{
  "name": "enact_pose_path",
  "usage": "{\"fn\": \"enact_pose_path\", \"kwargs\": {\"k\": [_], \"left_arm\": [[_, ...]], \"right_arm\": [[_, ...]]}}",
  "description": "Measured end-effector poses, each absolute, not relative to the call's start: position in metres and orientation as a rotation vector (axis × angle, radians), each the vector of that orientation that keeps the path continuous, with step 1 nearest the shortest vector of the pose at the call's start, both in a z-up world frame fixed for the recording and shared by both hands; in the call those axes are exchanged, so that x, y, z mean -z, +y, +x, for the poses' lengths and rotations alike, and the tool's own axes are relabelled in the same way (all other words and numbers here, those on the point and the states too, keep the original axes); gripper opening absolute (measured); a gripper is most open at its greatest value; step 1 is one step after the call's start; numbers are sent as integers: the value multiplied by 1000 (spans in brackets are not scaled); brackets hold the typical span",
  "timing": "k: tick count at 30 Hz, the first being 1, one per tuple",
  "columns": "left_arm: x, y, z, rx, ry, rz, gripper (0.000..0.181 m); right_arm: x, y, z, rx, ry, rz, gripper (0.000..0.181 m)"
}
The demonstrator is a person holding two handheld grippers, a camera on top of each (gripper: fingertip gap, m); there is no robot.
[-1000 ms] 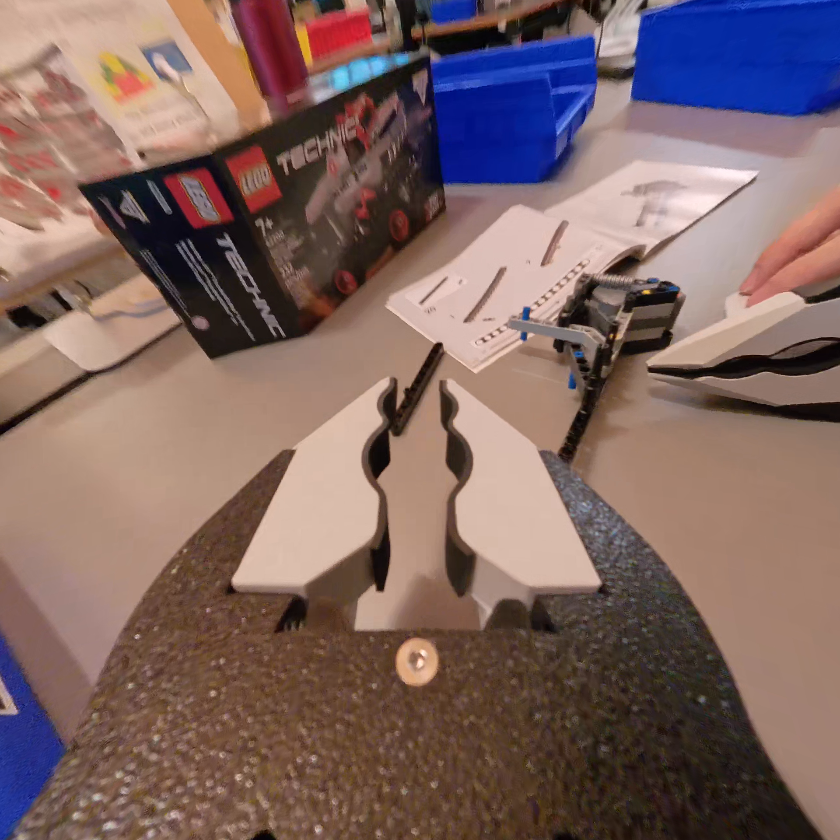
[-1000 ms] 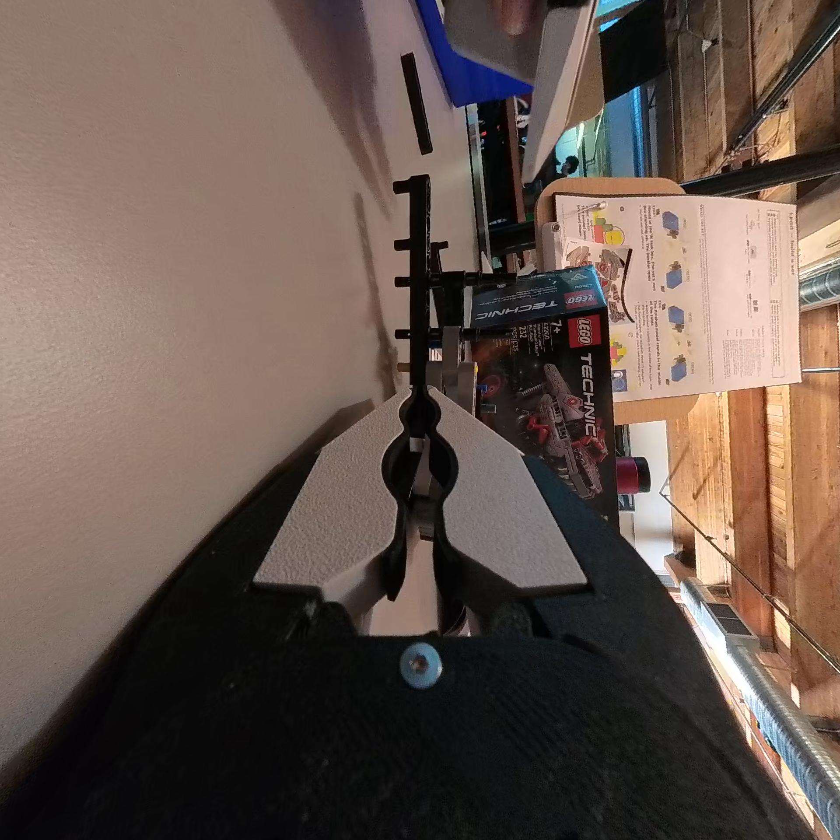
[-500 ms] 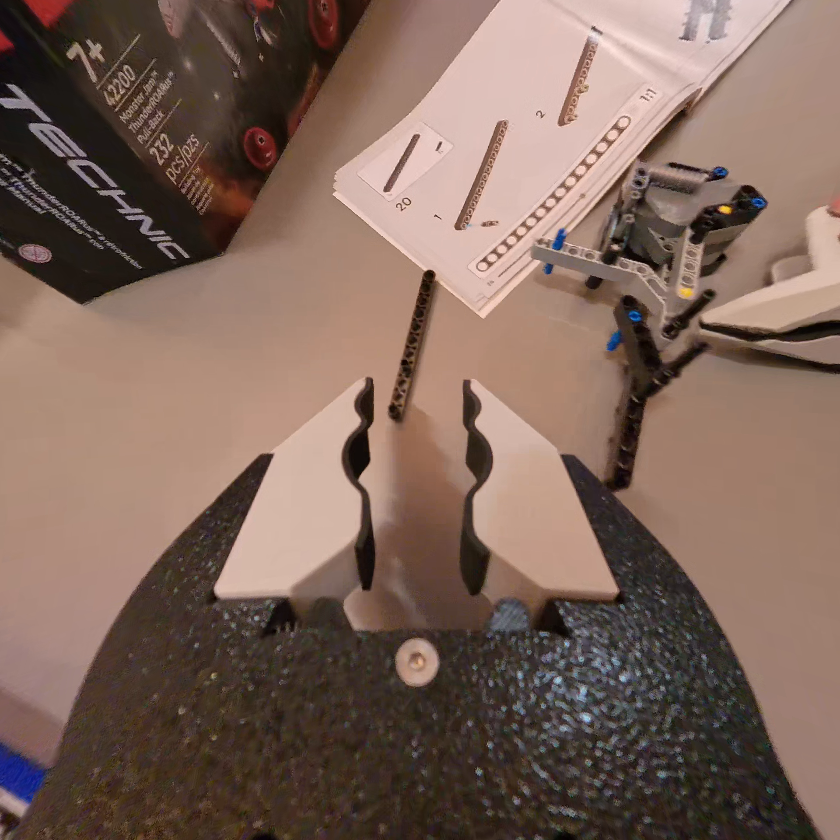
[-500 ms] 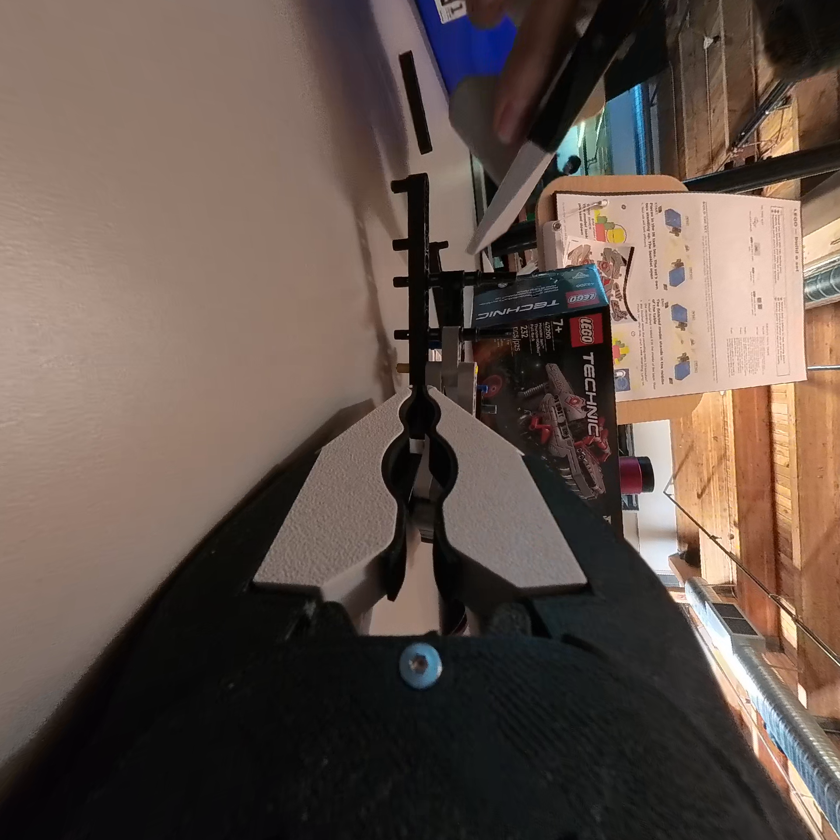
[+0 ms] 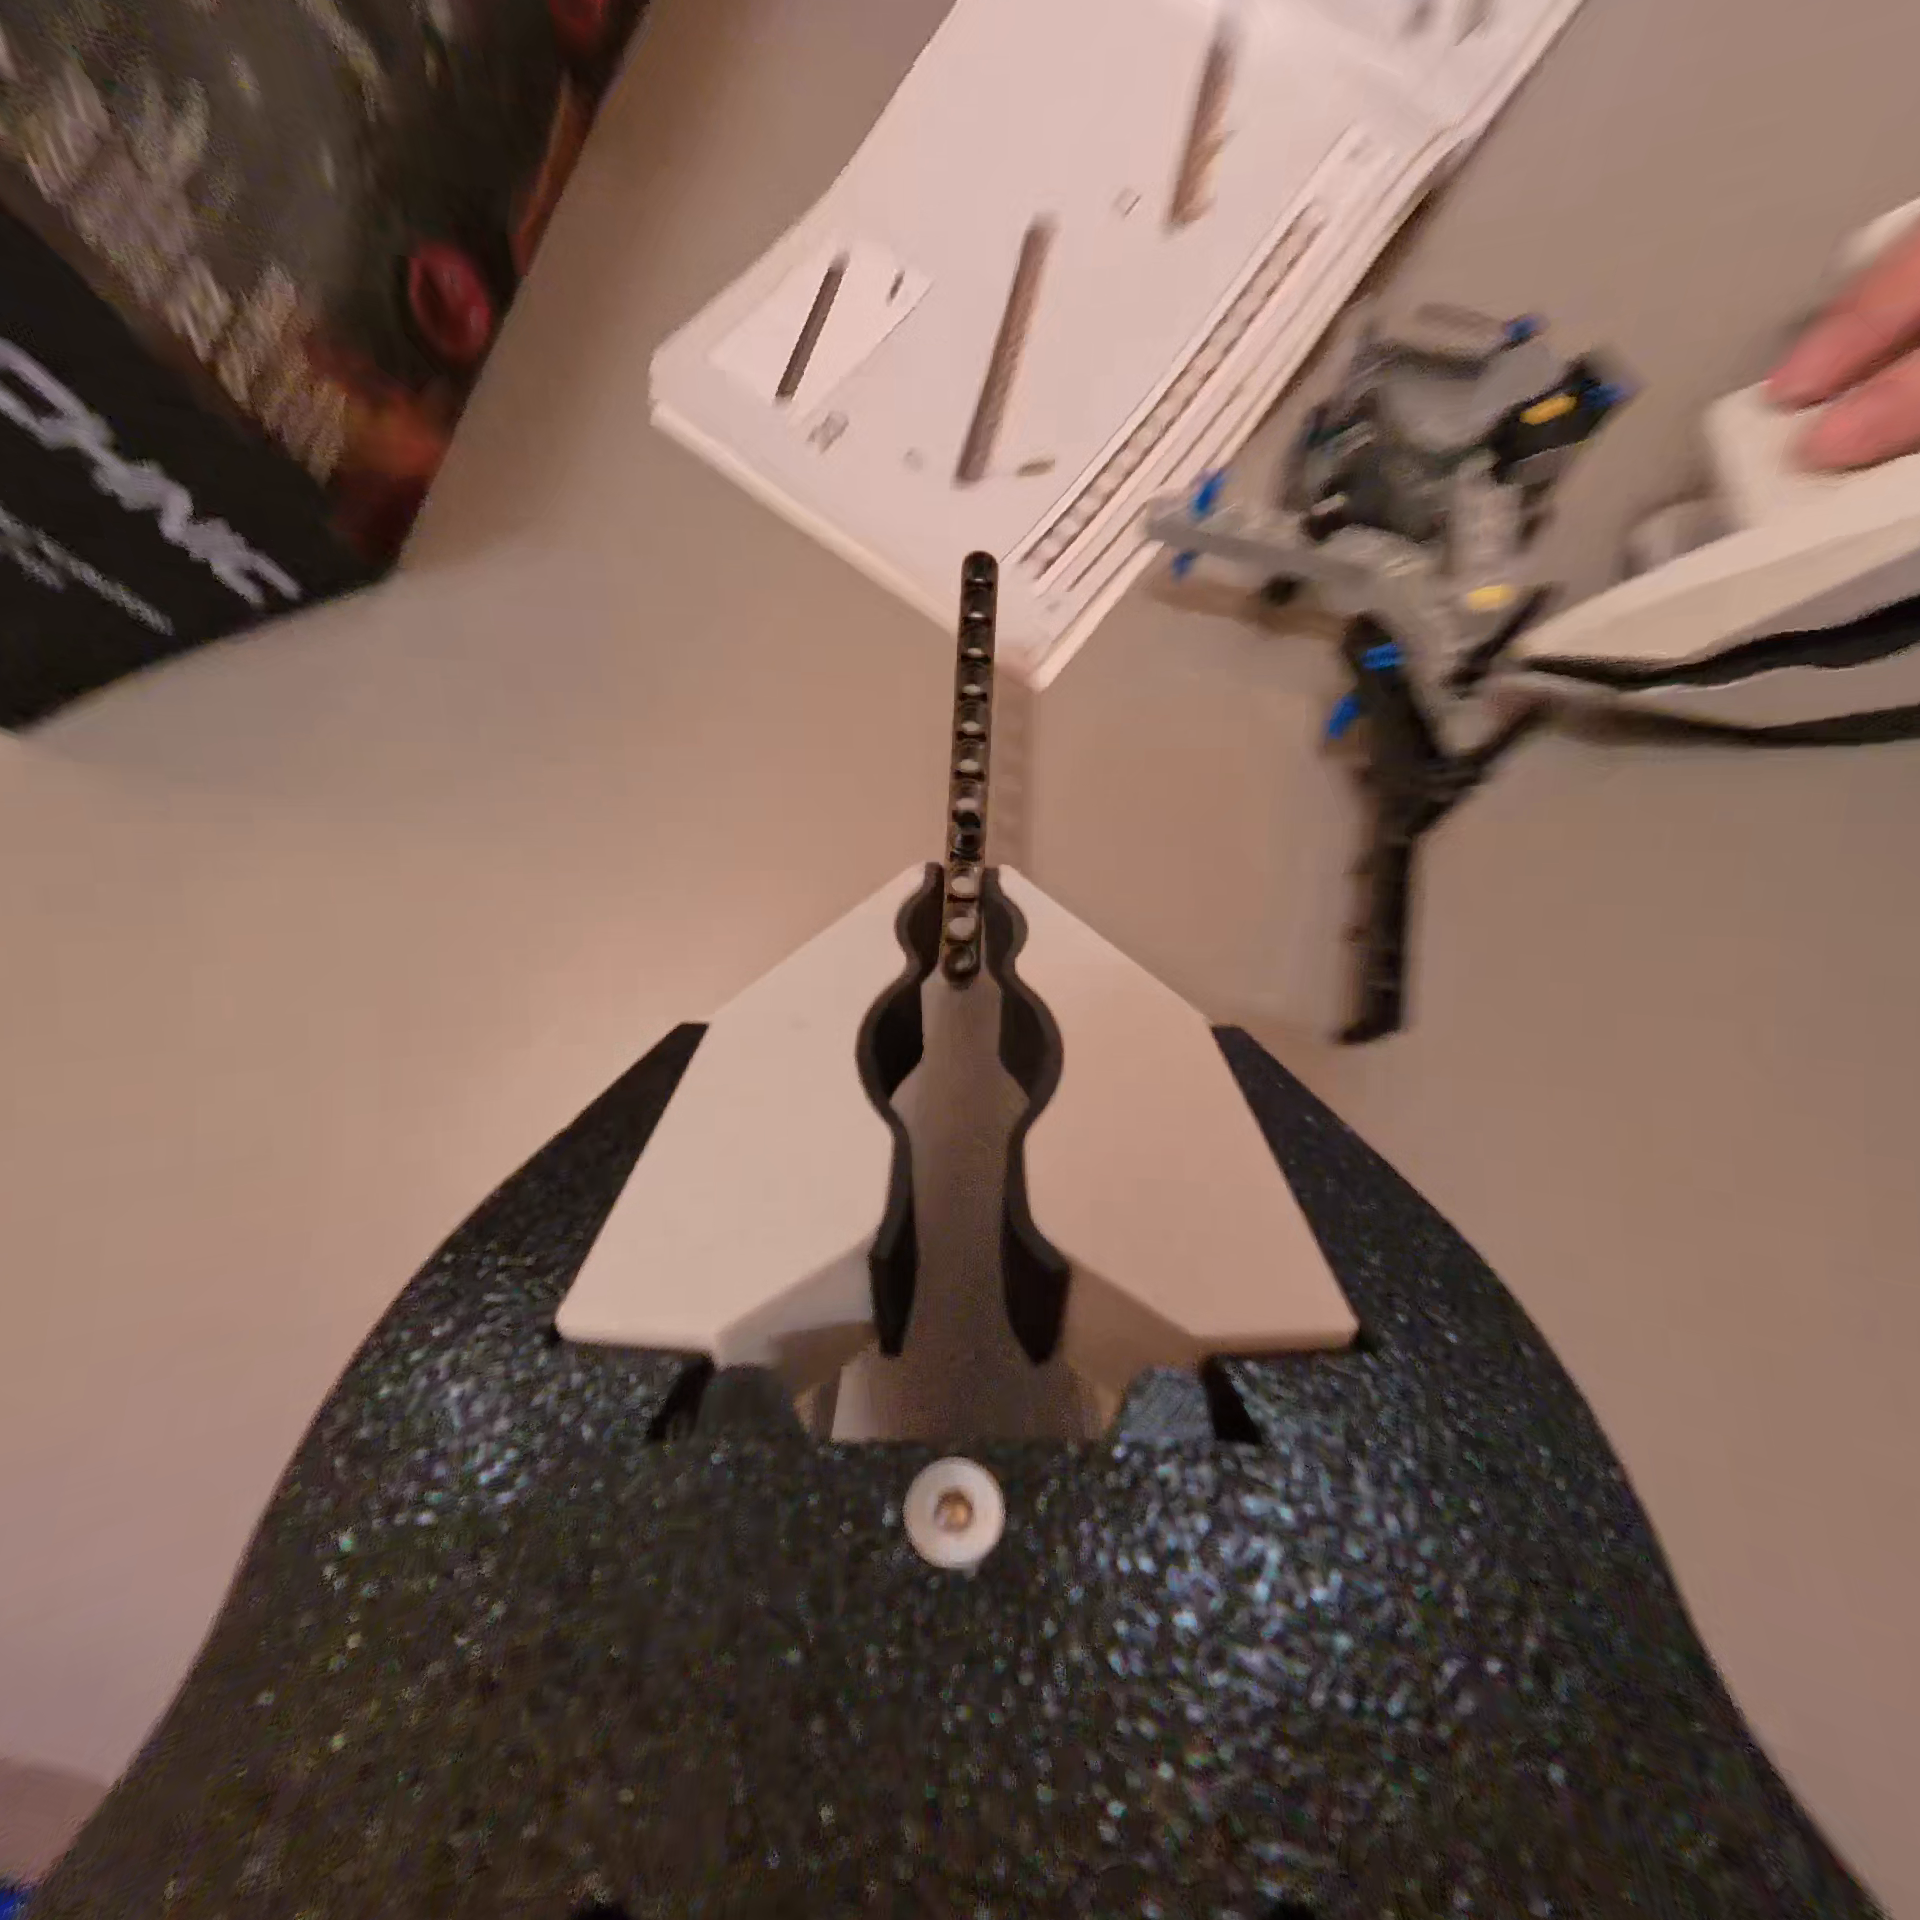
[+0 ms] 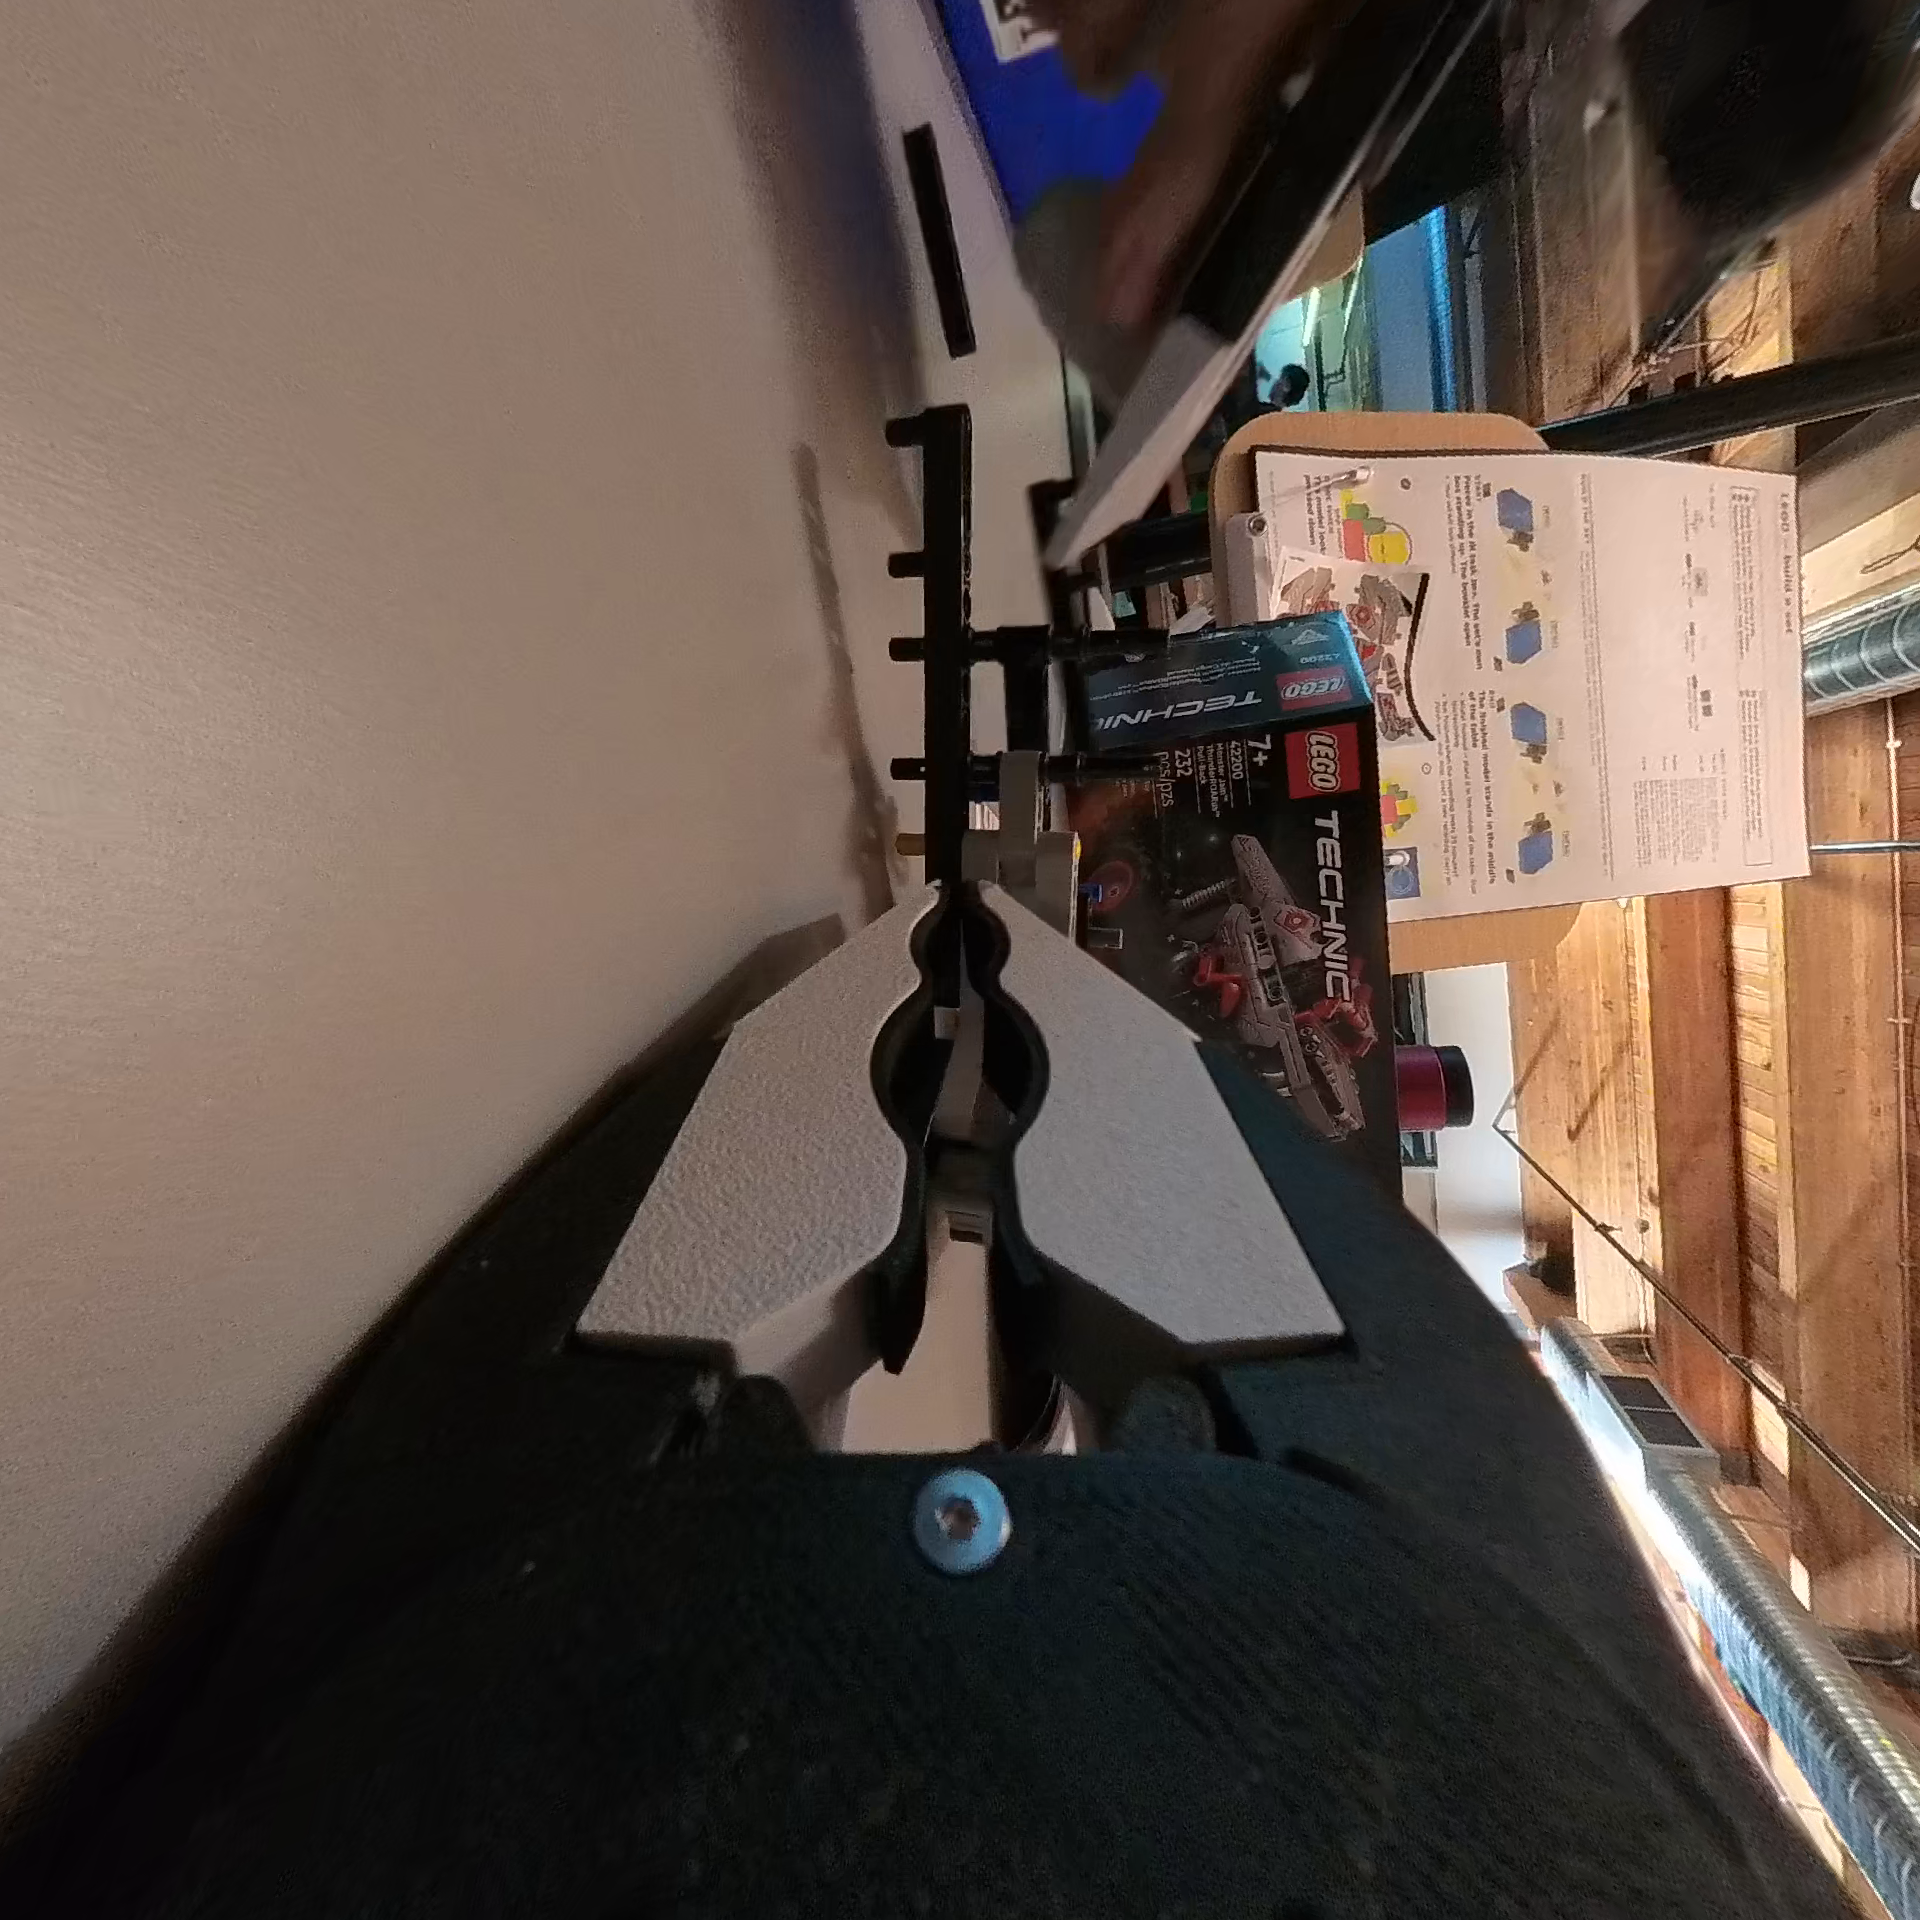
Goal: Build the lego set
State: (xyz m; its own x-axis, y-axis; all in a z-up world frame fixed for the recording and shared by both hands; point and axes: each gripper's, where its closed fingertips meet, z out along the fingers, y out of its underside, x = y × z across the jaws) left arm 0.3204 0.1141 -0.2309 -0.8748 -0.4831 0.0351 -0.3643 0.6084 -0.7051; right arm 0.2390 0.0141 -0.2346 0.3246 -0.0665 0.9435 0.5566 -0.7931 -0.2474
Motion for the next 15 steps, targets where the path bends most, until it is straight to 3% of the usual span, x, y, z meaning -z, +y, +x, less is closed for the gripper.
{"fn": "enact_pose_path", "kwargs": {"k": [1,6,15], "left_arm": [[216,111,312,1191,2673,-665,5],[176,99,272,1219,2765,-502,5],[182,58,245,912,2914,-431,5]], "right_arm": [[233,15,238,1499,-431,-2041,0],[224,17,238,1520,-416,-1988,7],[208,14,238,1593,-387,-1902,23]]}}
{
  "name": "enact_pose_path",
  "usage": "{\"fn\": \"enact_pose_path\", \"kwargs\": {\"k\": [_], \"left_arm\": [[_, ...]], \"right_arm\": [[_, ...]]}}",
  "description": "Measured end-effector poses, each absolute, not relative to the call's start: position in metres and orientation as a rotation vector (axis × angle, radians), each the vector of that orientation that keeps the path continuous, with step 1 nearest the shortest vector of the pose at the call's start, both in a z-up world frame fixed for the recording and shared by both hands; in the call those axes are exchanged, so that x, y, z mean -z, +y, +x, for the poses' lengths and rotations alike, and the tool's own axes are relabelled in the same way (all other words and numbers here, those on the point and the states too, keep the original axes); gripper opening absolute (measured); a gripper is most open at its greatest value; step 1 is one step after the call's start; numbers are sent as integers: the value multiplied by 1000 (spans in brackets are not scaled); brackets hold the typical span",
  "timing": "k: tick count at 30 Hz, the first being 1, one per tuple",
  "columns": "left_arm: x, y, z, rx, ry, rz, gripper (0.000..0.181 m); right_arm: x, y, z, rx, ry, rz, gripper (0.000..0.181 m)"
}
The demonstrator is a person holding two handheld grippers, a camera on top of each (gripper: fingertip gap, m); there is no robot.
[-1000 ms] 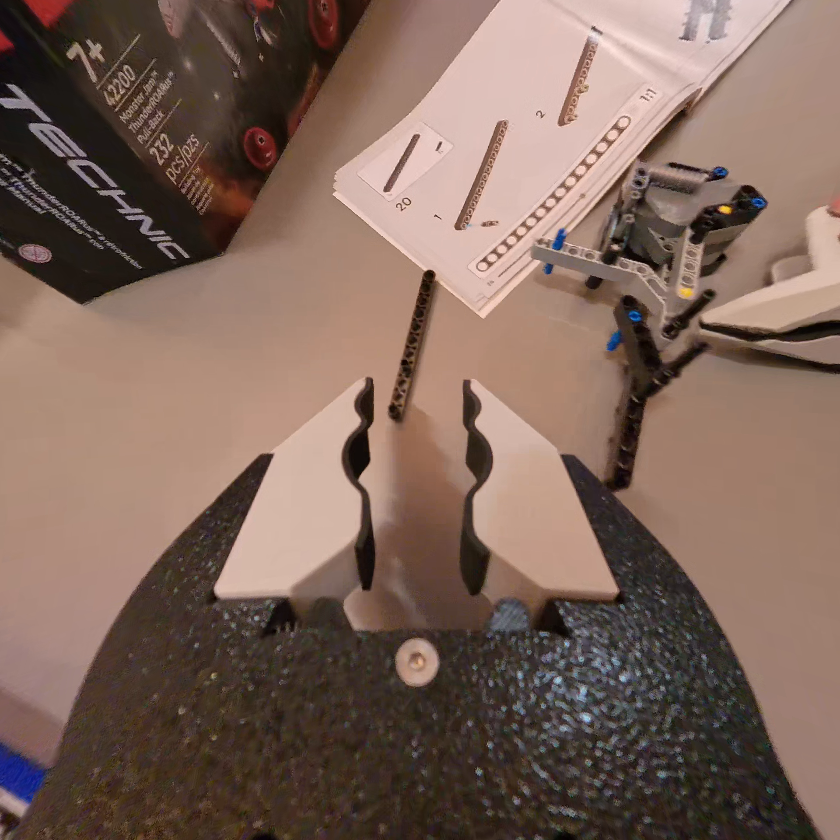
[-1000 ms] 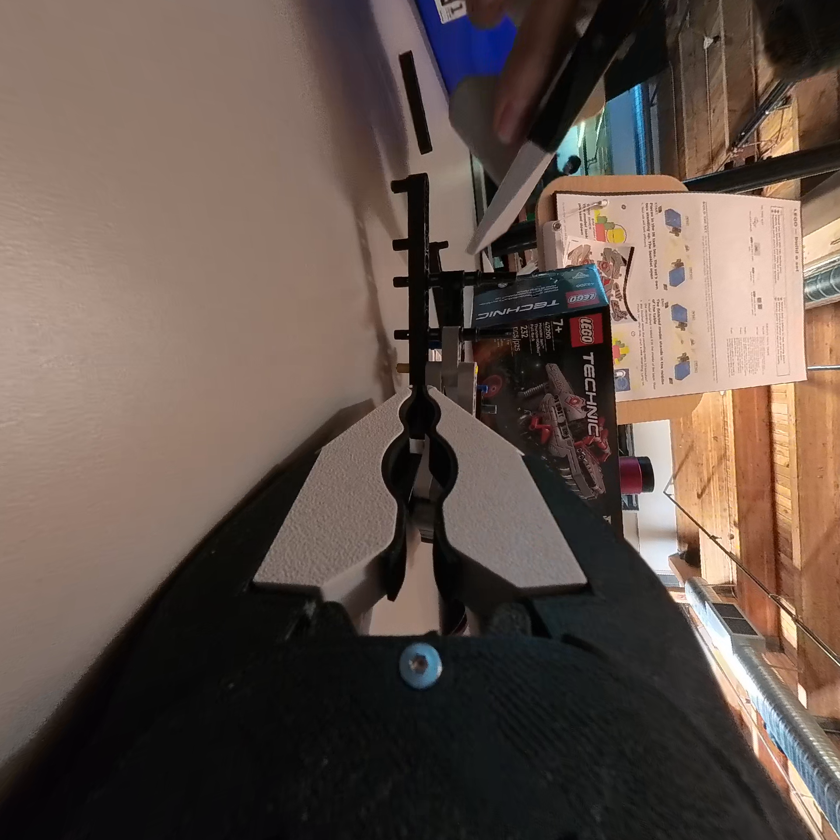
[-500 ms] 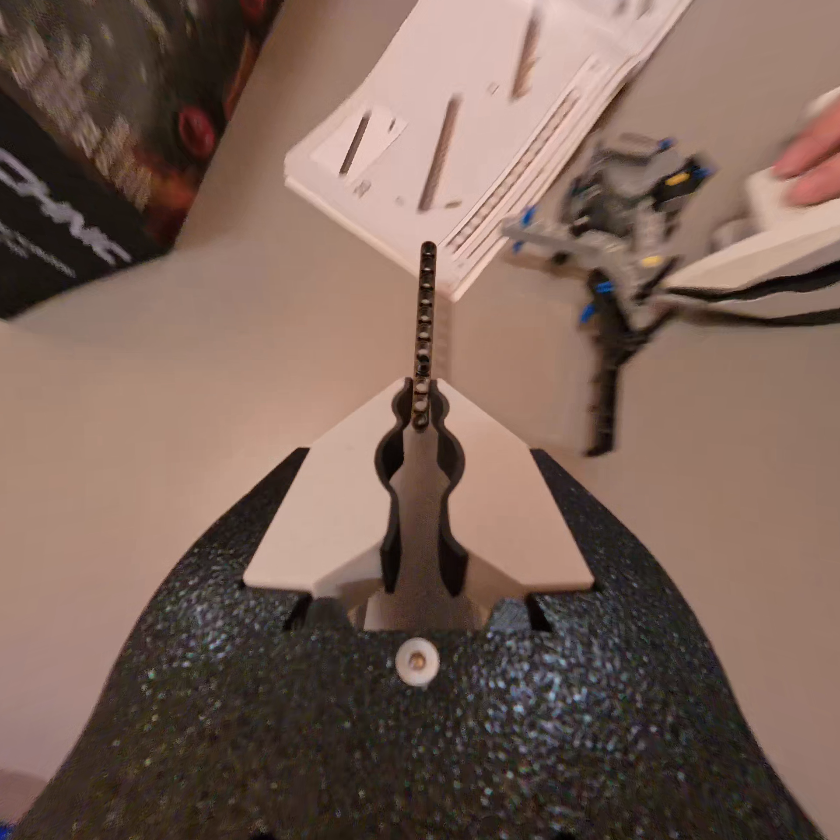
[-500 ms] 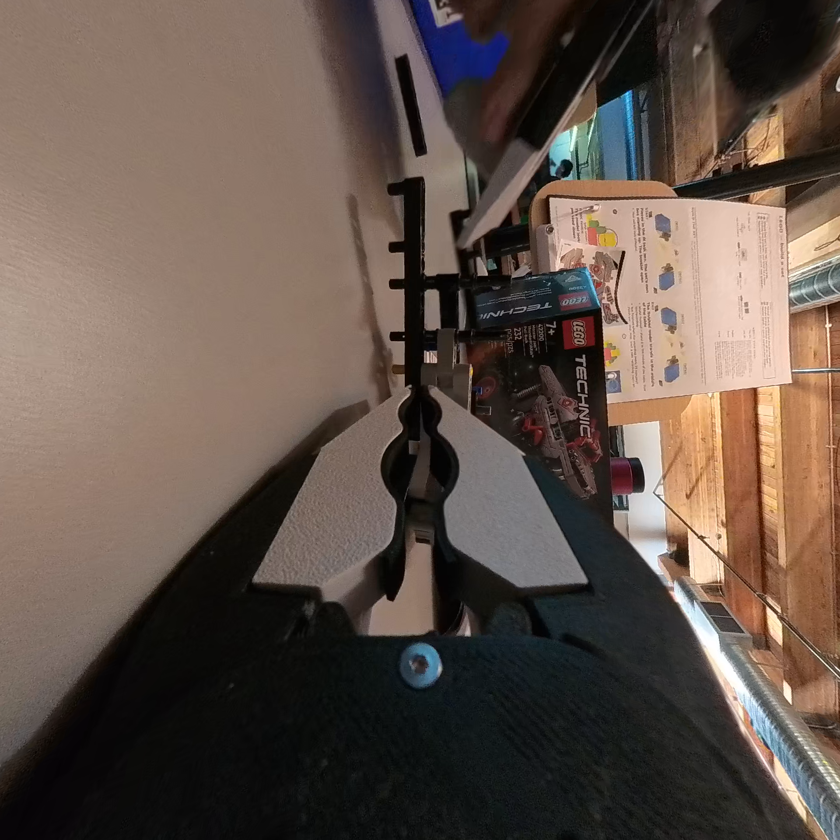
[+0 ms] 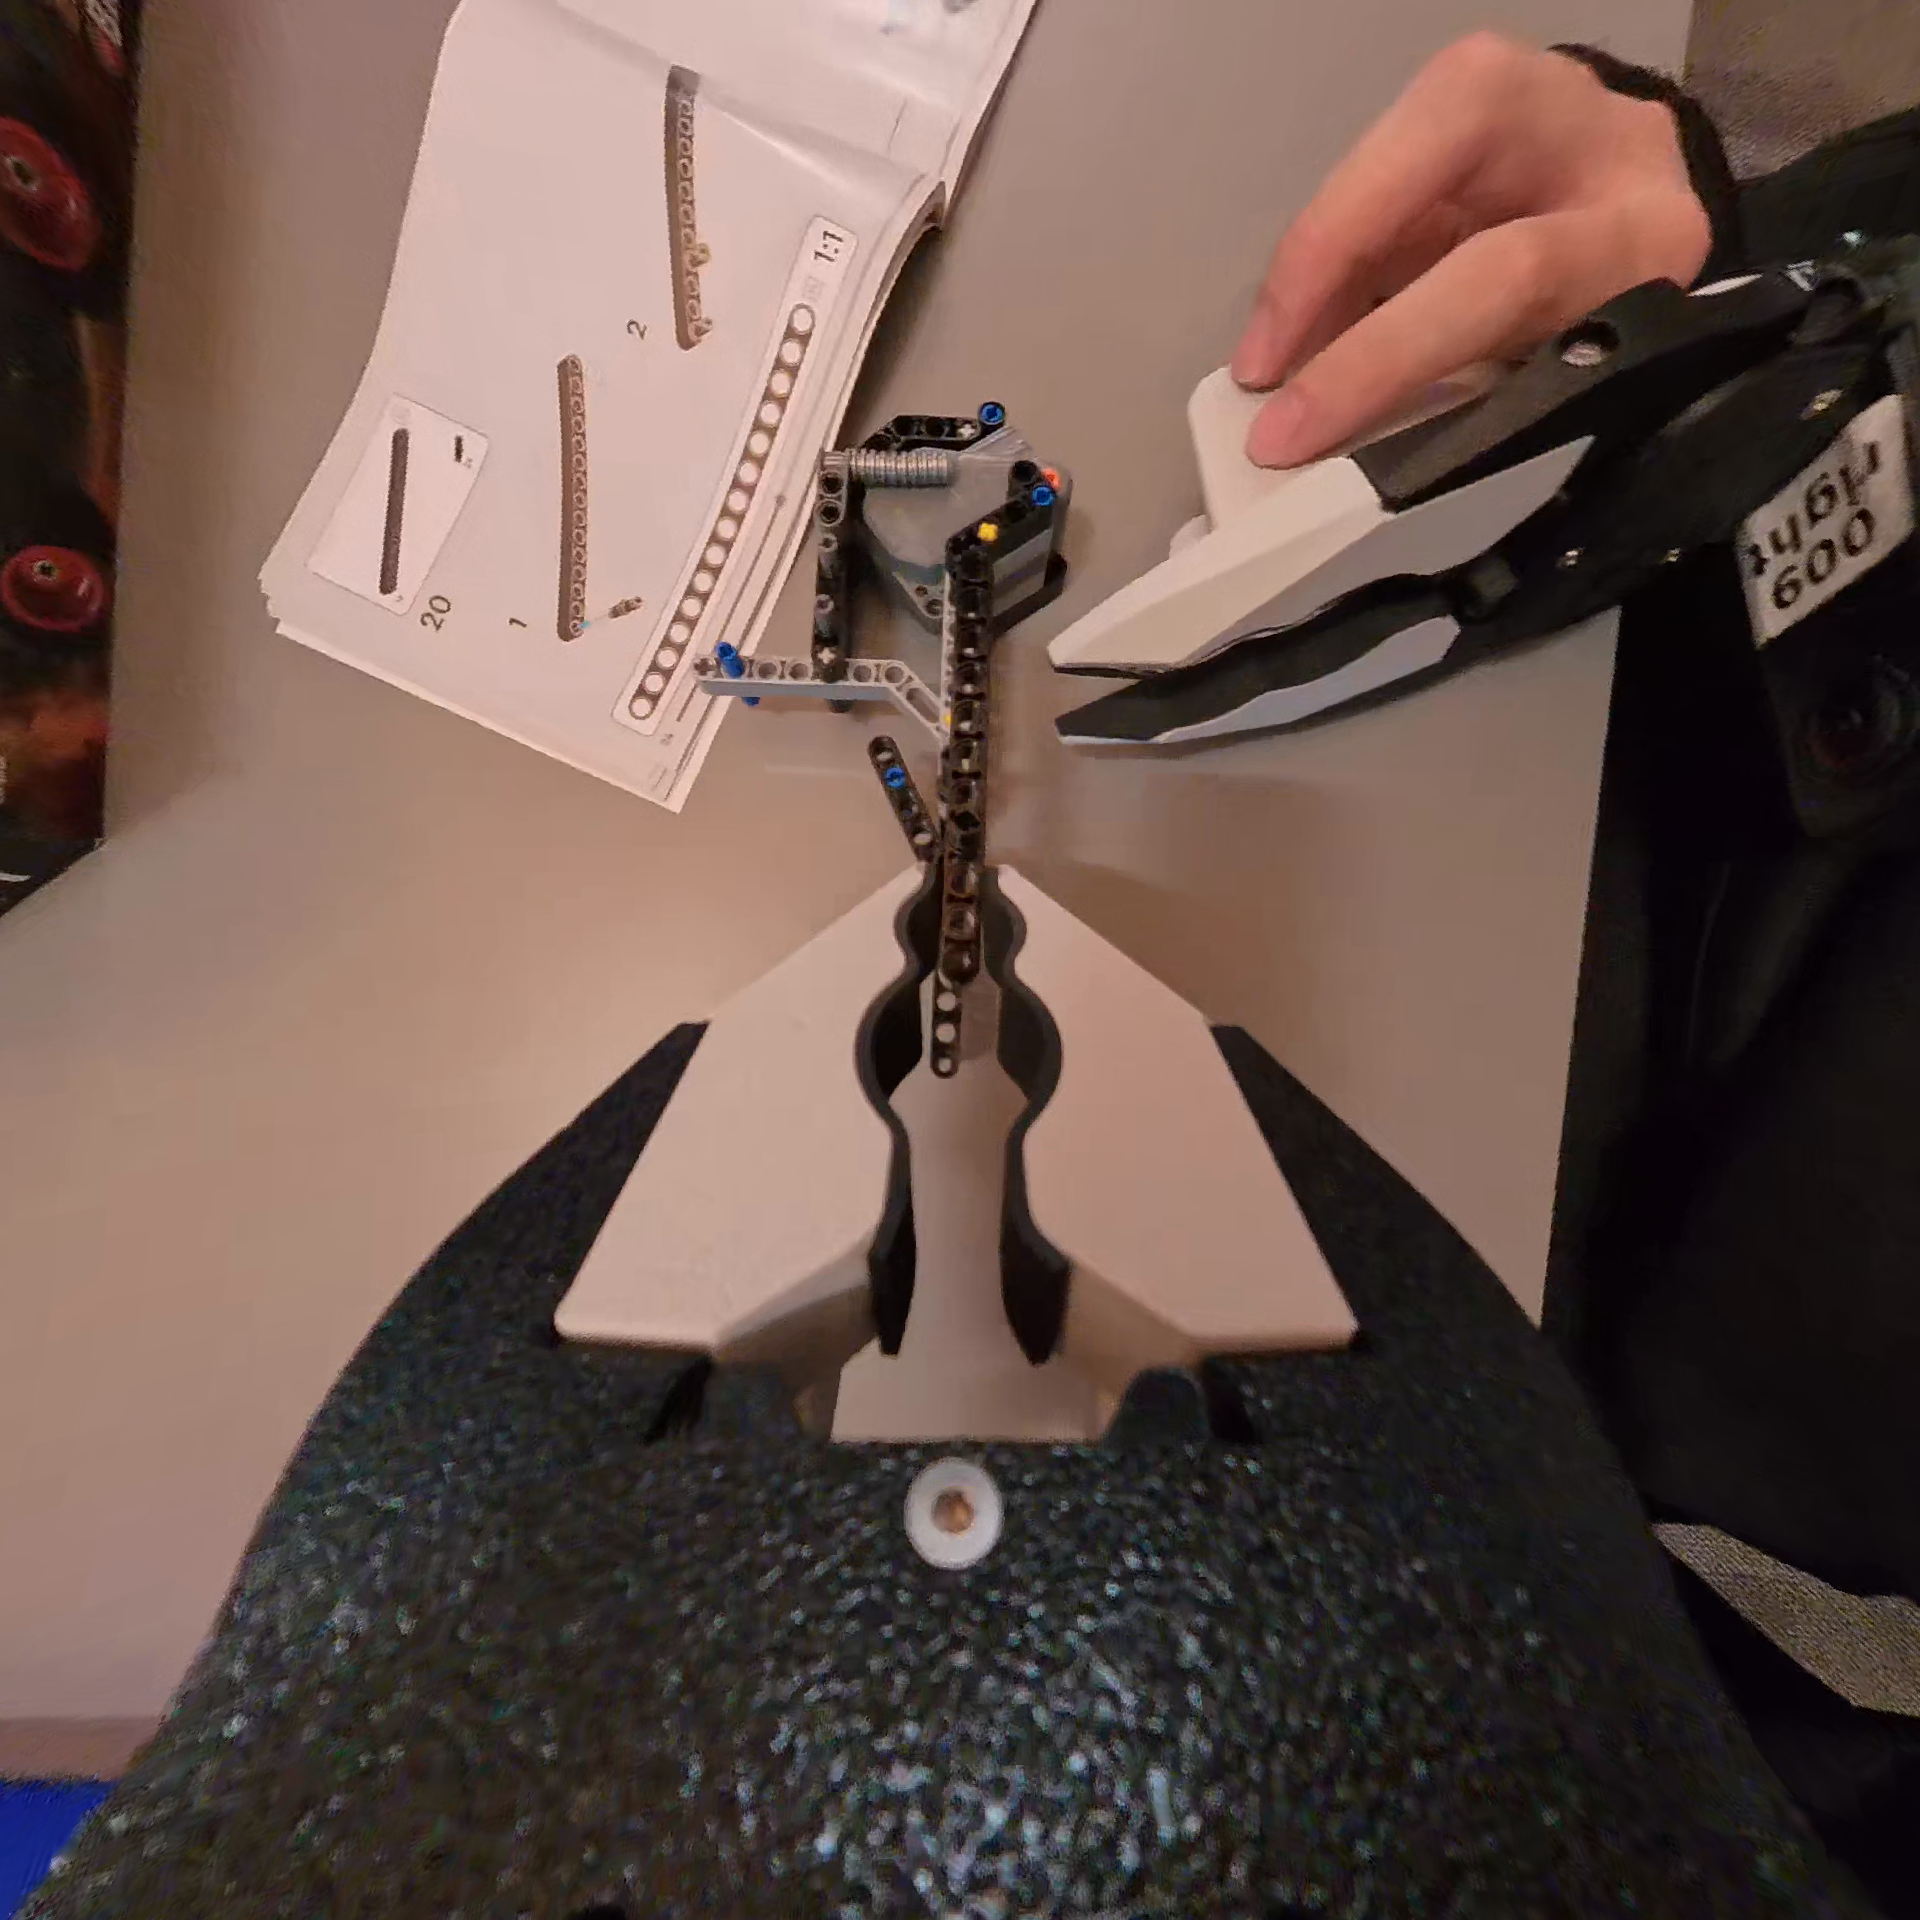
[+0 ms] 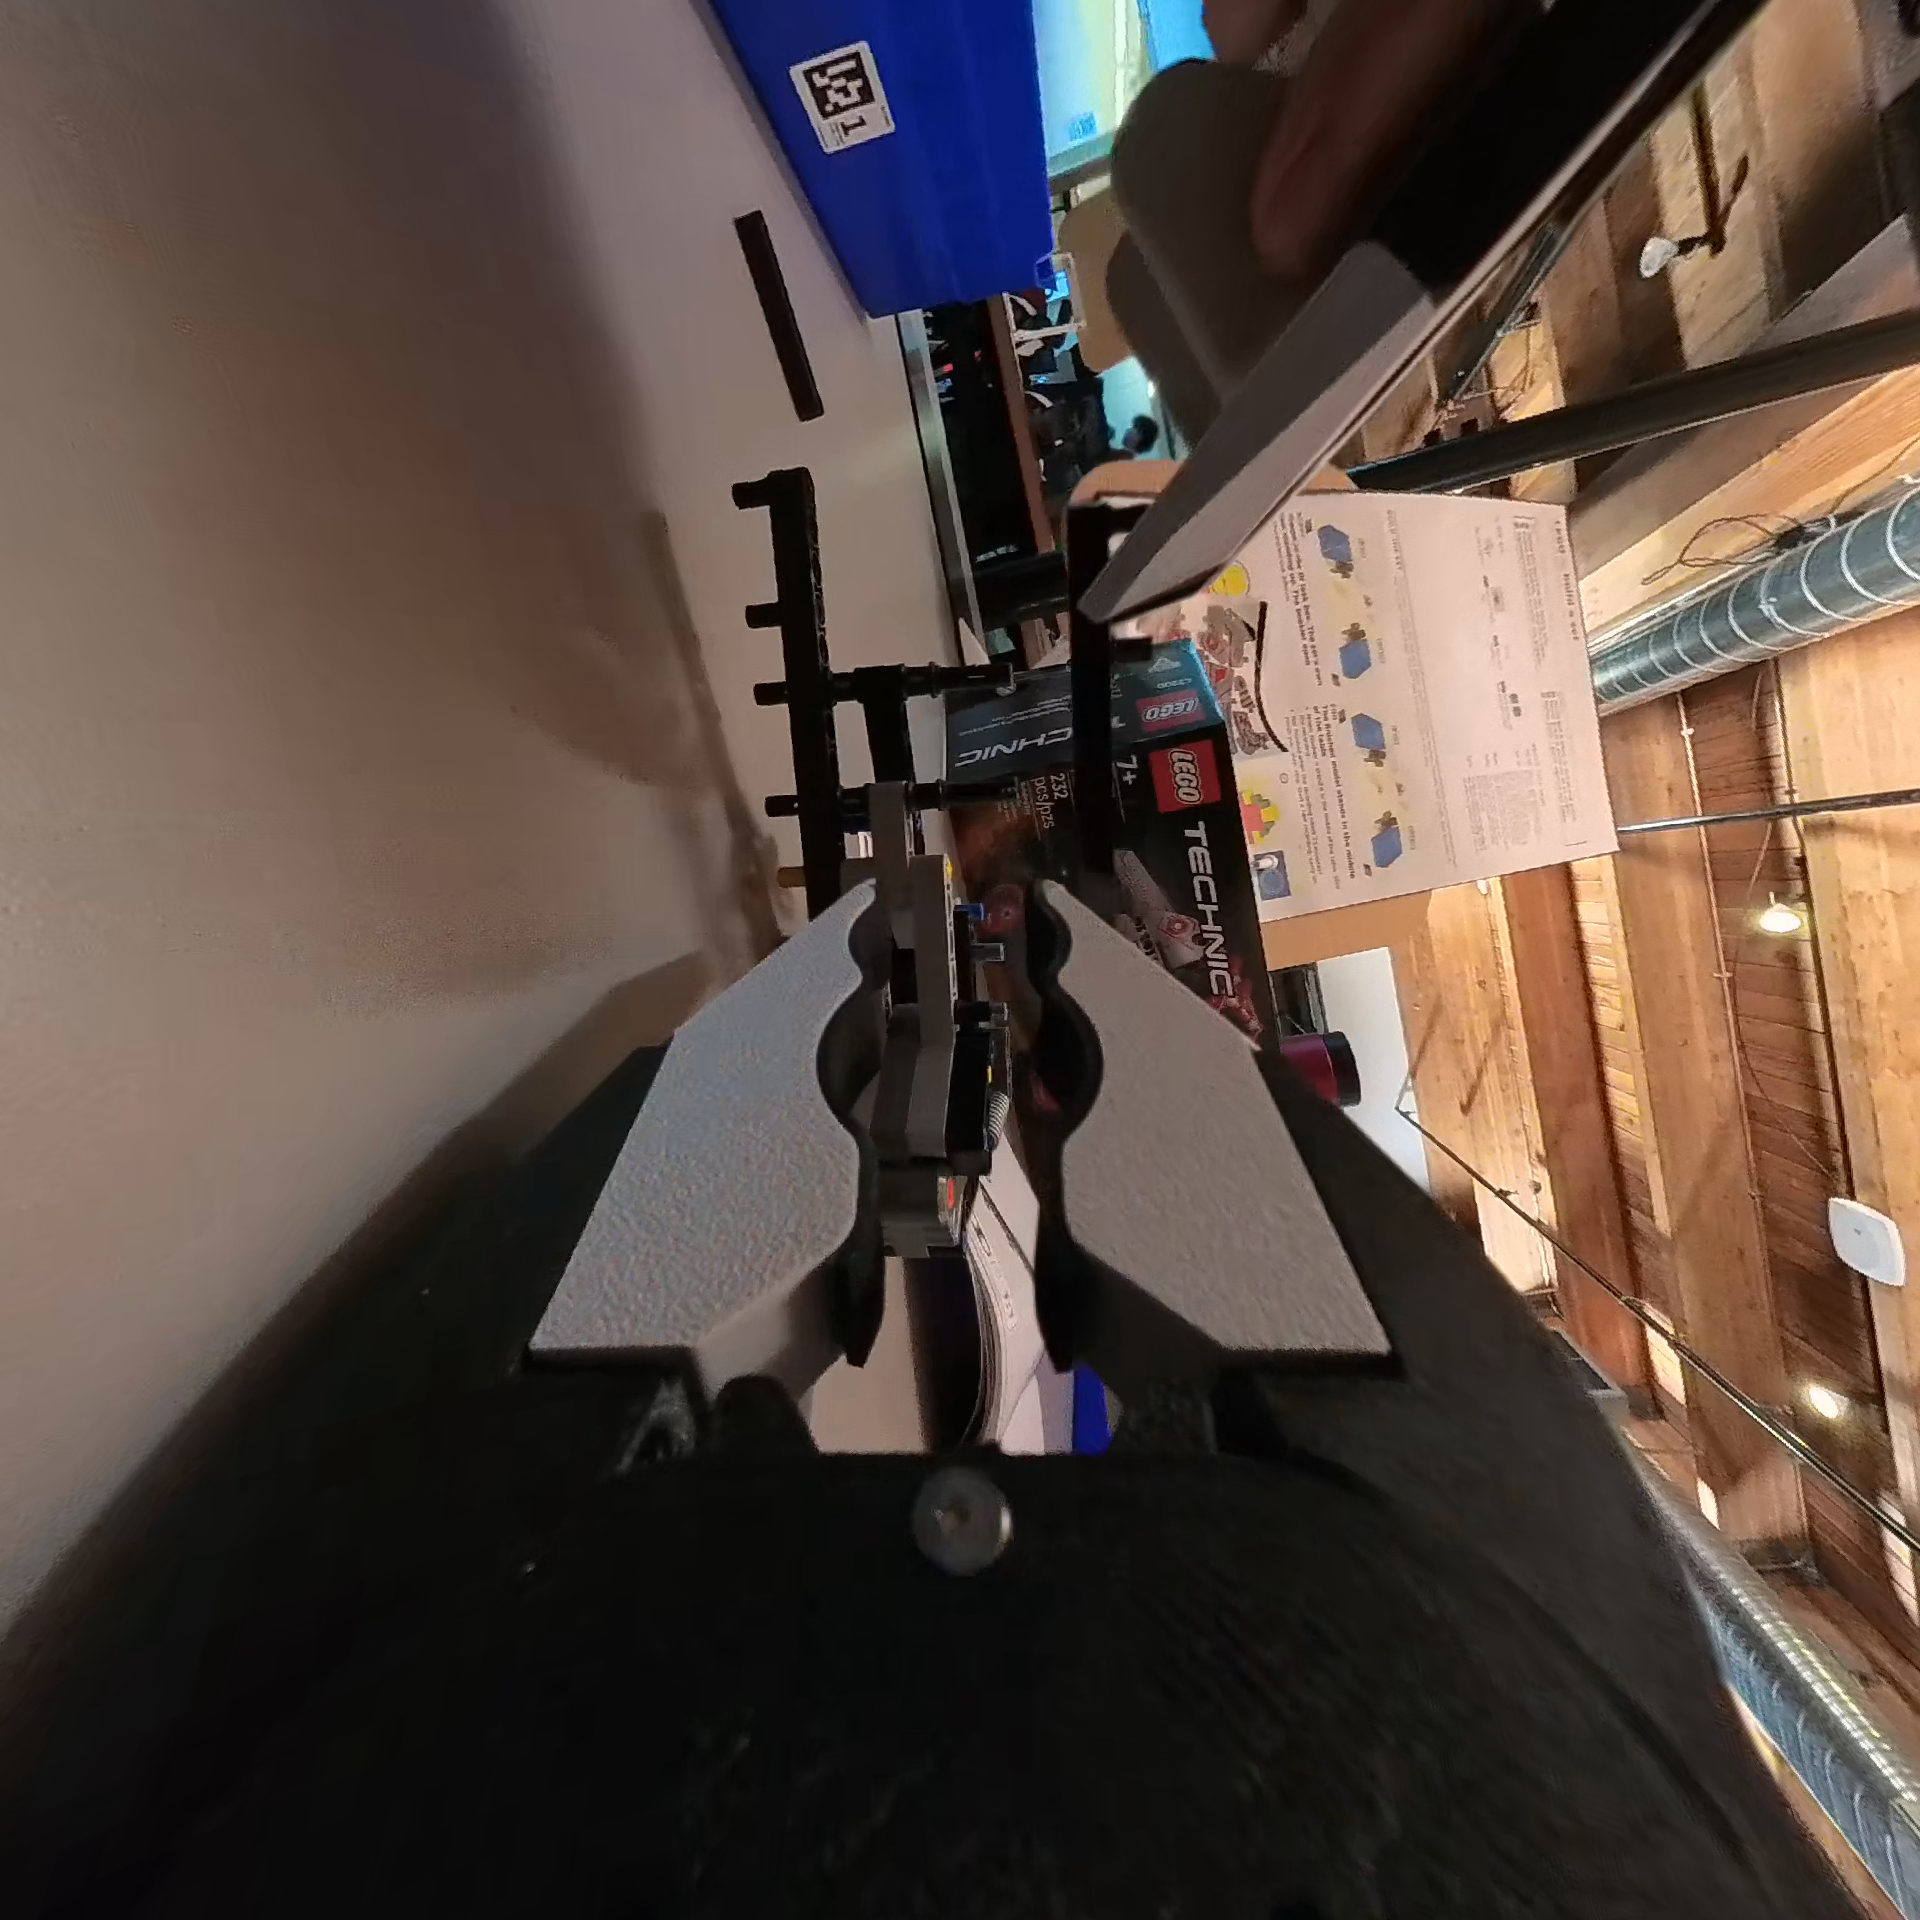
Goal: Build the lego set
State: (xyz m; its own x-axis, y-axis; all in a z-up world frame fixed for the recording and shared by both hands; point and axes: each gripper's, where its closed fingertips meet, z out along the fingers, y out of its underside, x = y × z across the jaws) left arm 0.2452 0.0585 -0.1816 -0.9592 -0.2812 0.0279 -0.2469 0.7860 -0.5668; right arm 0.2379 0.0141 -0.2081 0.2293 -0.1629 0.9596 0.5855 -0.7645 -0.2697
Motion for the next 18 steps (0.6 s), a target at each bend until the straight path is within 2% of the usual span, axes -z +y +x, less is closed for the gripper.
{"fn": "enact_pose_path", "kwargs": {"k": [18], "left_arm": [[196,42,250,862,3009,-496,5]], "right_arm": [[214,14,240,1578,-377,-1945,24]]}}
